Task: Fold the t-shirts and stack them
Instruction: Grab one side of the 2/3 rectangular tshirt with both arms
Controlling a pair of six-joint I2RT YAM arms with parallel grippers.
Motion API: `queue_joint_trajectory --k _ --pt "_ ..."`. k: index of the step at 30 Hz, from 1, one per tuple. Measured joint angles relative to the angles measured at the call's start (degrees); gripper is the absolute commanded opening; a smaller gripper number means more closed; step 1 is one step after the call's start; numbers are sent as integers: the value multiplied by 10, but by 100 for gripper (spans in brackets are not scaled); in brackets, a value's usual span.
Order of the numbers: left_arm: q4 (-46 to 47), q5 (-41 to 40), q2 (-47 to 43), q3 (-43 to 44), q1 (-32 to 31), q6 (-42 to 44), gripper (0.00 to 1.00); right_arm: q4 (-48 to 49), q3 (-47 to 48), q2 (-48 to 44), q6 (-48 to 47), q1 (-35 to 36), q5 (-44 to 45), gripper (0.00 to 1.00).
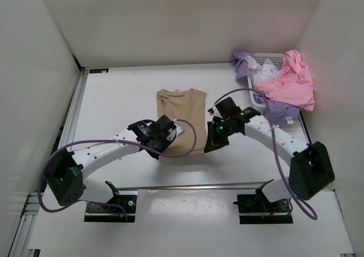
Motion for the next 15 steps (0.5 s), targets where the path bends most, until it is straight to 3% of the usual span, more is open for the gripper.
queue_joint_trajectory --k 7,15 --pt "-164 23 -12 102 -3 -2 10 -68 -6 -101 29 59 -3 0" --pt "-230 30 -5 213 26 -3 10 -132 78 -112 46 50 -3 0"
